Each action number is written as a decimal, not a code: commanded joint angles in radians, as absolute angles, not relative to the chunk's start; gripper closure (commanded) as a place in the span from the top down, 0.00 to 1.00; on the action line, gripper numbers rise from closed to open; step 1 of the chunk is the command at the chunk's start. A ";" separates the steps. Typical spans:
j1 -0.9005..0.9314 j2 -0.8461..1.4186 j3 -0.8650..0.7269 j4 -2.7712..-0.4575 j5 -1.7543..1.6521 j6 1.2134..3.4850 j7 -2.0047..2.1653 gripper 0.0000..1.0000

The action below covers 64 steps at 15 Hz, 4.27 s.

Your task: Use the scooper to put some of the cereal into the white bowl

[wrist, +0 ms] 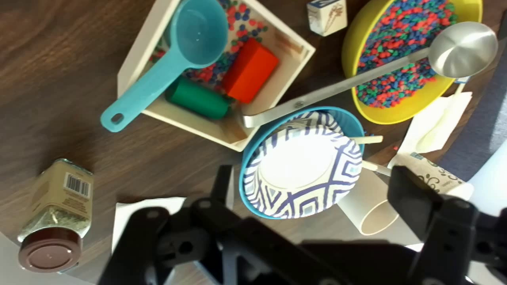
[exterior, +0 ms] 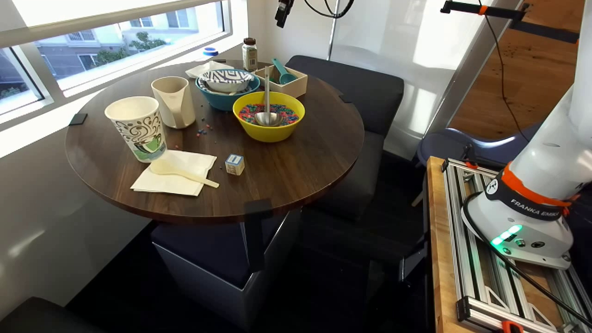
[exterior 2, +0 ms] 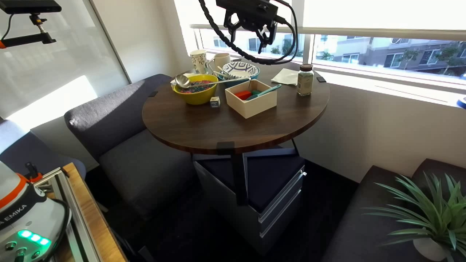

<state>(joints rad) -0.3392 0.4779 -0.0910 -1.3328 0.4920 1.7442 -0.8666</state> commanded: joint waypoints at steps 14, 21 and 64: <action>-0.431 0.710 -0.030 -1.089 0.485 1.750 -0.991 1.00; -0.442 0.813 -0.042 -1.013 0.479 1.756 -1.004 1.00; -0.475 1.032 -0.004 -0.752 0.607 1.643 -0.786 0.43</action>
